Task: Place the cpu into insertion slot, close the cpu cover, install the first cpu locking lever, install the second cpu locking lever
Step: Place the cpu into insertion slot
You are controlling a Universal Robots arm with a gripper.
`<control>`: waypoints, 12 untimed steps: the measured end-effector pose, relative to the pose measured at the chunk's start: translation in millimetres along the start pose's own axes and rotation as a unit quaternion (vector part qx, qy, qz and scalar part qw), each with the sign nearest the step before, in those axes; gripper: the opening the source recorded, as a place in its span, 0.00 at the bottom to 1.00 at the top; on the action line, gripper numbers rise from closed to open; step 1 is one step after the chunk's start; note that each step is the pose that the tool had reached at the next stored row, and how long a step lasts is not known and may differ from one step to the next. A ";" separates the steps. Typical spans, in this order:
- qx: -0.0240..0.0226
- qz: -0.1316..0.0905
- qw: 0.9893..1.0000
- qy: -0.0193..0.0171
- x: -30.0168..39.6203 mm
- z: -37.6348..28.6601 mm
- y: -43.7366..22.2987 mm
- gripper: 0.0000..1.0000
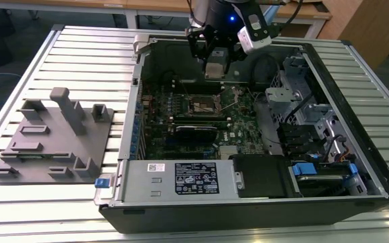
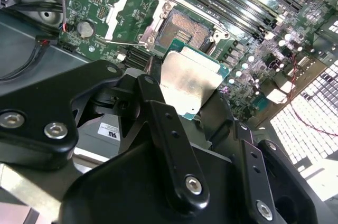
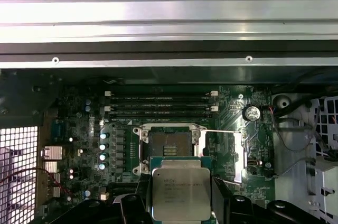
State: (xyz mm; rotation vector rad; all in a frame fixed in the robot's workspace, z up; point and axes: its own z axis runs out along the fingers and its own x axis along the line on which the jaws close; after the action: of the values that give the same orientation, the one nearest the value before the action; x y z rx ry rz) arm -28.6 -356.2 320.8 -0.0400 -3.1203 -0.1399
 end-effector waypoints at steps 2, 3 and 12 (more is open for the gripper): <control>0.000 0.000 1.000 0.000 0.5 2.6 -0.3 0.54; 0.000 0.000 1.000 0.000 0.8 4.0 -0.4 0.54; 0.000 -0.002 1.000 -0.001 4.7 18.1 -1.8 0.54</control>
State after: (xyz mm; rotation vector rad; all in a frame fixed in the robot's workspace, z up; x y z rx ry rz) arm -33.7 -356.3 302.7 -0.0343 -3.1219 -0.1401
